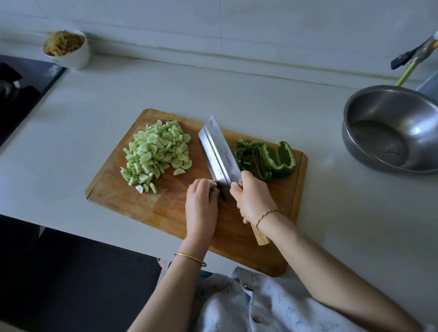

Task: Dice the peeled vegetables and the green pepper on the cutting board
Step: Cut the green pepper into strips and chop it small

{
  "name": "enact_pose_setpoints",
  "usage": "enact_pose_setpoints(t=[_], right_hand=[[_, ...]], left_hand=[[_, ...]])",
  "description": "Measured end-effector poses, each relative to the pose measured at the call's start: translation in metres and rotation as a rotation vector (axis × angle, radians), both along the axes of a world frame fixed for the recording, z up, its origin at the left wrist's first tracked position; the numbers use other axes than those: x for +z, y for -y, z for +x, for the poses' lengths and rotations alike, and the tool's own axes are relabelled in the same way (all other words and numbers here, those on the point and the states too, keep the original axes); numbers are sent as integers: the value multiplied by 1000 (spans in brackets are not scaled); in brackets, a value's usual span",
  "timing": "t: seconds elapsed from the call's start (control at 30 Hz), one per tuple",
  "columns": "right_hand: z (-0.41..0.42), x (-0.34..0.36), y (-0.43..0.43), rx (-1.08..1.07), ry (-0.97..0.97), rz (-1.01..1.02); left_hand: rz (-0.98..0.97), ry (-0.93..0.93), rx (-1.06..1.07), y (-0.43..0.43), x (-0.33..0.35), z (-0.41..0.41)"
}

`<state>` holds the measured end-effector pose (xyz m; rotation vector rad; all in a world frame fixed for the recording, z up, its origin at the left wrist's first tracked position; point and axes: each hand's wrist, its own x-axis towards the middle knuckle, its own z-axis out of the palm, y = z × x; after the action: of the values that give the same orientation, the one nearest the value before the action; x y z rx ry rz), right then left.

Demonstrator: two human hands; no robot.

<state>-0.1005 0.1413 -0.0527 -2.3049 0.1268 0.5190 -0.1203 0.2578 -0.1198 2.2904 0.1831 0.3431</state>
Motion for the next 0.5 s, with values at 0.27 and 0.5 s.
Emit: enact_pose_setpoints(t=[0.27, 0.5], right_hand=[[3, 4, 9, -38, 38, 124], [-6, 6, 12, -7, 53, 136]], left_hand=[[-134, -55, 67, 0, 7, -2], [-133, -36, 145, -6, 7, -7]])
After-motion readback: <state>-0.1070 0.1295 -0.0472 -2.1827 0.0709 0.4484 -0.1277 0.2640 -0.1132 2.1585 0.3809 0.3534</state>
